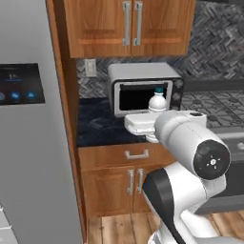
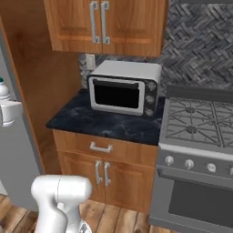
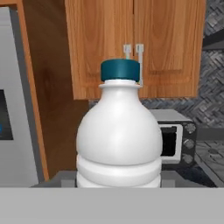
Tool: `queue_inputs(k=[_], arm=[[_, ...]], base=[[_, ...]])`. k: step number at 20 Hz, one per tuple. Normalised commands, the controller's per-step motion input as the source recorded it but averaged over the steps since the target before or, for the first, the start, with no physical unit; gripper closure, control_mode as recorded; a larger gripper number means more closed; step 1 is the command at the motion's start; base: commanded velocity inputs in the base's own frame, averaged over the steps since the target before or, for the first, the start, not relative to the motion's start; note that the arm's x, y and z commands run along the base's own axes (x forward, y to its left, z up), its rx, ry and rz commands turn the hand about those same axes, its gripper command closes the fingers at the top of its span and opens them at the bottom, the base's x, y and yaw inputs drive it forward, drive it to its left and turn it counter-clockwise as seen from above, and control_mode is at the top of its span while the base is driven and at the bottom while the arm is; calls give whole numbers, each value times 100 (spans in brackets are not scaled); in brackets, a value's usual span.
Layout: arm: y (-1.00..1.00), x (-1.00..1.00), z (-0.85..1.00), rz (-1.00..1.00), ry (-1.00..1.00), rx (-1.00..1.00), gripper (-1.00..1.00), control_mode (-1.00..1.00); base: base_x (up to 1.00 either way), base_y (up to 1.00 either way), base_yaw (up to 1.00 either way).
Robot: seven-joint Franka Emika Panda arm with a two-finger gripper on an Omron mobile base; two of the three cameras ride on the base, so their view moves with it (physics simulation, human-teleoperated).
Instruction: Take the bottled waters from the counter and place them in the freezer to freeze. Close the freezer door after placing the bottles.
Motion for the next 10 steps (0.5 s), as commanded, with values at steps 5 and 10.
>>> queue_inputs(k=[5, 10], arm=[[0, 0, 0, 0, 0, 0, 100, 100], [0, 0, 0, 0, 0, 0, 100, 100]], base=[[-13, 100, 2], [-1, 100, 0]])
